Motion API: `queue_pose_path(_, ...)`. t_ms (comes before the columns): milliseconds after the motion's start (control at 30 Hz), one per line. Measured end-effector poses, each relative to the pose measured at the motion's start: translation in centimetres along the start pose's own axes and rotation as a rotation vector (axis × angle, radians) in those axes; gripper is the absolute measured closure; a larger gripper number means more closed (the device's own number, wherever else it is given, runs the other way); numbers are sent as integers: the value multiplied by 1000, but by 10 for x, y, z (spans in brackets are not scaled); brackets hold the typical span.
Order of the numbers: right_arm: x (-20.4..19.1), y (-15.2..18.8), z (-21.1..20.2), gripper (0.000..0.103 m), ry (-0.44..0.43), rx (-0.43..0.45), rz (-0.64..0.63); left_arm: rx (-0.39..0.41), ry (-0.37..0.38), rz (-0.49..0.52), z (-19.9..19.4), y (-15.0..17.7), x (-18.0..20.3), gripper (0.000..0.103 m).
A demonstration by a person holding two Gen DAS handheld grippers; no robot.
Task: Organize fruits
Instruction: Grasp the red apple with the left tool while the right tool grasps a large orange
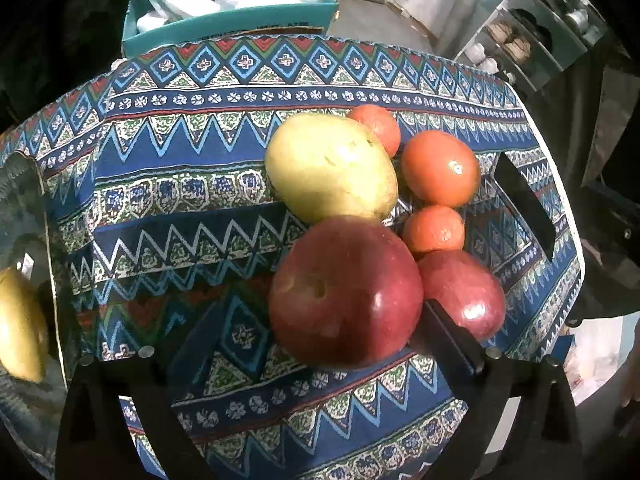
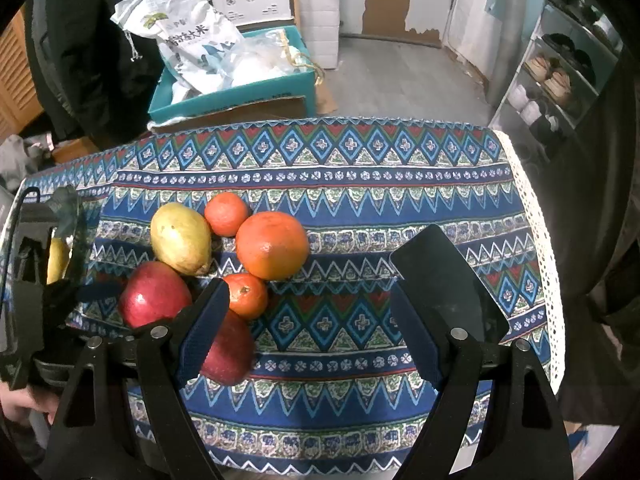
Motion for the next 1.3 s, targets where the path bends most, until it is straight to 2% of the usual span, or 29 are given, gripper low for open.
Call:
queue_pose_path(267, 7, 0, 9, 21, -1, -16, 19, 1, 55, -43, 8, -4, 2, 6)
queue_pose_path(333, 6, 1, 13, 21, -4, -22, 18, 5, 97, -45, 9, -5, 6, 19)
queue_pose_path(400, 5, 1, 17, 21, -8, -30, 18, 4, 138, -50, 8, -5, 12, 27)
queue_pose_path(633, -3, -3, 30, 21, -34, -50, 10, 32, 37, -13, 1, -8, 17, 27)
queue_pose_path(767, -13, -6, 46, 21, -91, -71, 10, 65, 44, -23, -16, -14, 12, 27)
queue_pose_path(900, -21, -7, 67, 21, -136, -104, 8, 114, 3, -21, -35, -22, 0, 27)
queue_pose_path(1133, -28, -9, 94, 21, -129, -144, -12, 161, -39, -53, -48, -33, -25, 27)
queue_pose_path(1300, -31, -14, 106, 21, -123, -162, -15, 169, -41, -83, -46, -39, -39, 27)
Point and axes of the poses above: each gripper's, at about its wrist camera, not at the fingertips, and z roughly the way its jaws point, x to its right, y to its underside, the point moved 10 cm from there along z, roughly the way its jaws point, and after that the axes turned 2 degrees about -x, right-handed, at the moved point
